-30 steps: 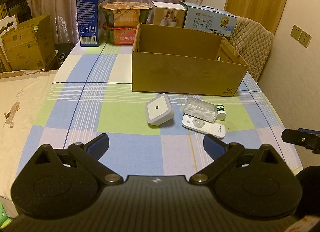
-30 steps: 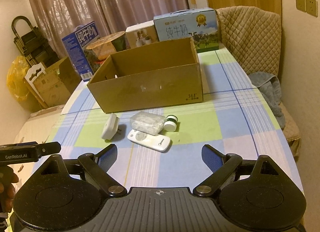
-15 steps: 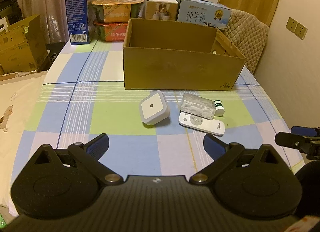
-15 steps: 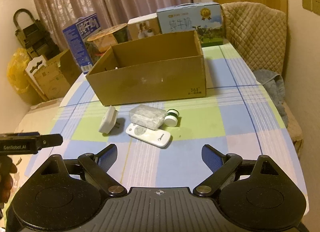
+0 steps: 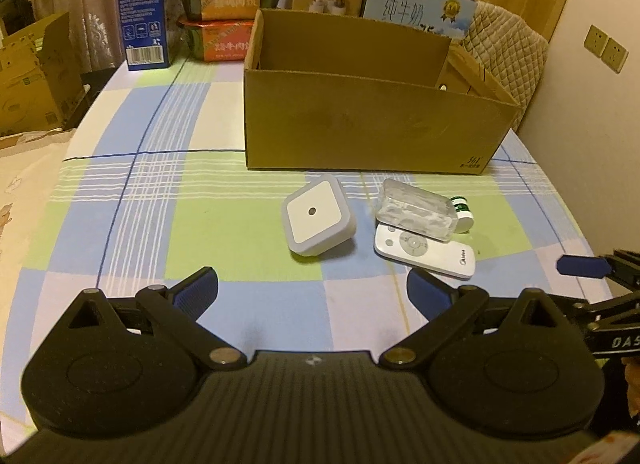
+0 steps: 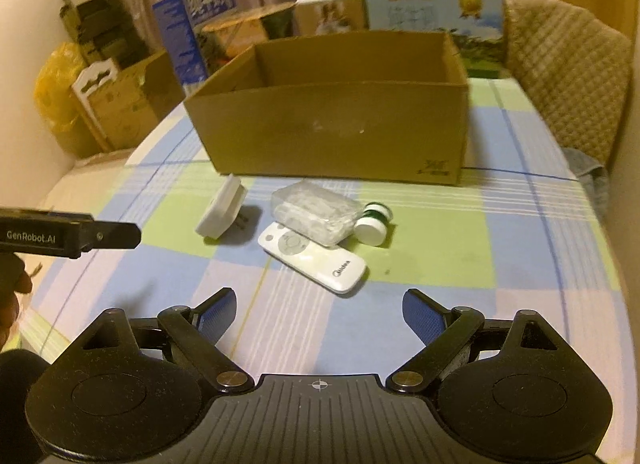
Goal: Organize rigid objects
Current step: 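Move the left tool to the white night light while the right tool approaches the white Midea remote, then close the left tool on the night light while the right tool grasps the remote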
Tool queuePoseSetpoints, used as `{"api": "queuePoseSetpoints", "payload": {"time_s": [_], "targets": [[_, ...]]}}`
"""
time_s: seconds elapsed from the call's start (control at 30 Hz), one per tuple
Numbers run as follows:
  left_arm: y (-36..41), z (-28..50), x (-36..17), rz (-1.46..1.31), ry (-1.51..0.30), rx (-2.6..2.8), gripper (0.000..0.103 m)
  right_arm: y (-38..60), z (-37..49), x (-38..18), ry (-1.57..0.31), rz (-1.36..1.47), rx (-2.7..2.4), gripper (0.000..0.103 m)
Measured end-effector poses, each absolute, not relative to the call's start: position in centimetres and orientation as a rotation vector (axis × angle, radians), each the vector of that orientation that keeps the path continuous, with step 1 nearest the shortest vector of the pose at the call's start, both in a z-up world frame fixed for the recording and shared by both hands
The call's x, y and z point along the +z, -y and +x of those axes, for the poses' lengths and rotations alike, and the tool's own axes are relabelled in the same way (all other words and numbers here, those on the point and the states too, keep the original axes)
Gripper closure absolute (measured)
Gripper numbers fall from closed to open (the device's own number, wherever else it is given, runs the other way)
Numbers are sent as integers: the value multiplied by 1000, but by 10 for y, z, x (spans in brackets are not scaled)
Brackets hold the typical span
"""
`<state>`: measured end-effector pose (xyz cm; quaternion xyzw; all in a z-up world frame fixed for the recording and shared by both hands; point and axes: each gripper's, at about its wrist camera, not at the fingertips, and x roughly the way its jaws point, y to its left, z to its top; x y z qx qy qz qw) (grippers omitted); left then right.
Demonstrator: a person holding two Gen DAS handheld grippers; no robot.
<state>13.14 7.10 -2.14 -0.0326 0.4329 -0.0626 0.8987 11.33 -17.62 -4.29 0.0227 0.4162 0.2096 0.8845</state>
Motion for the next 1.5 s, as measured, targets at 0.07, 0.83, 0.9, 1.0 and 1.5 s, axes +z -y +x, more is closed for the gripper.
{"api": "queuePoseSetpoints", "payload": {"time_s": [0.07,0.83,0.9,1.0,1.5], "targets": [[-70,139,-28,-64,-903,-138,4,169,124,-52,-874,13,461,18],[-88,212,-74,-94,-877,-119,4,140,198,-102,-908,-49,564,32],[-87,212,-77,-98,-876,-125,4,136,199,-104,-905,-98,563,32],[-88,212,-82,-117,-883,-142,4,130,203,-112,-913,-165,557,38],[-68,208,-85,68,-831,-320,4,131,189,-112,-922,-135,485,66]]}}
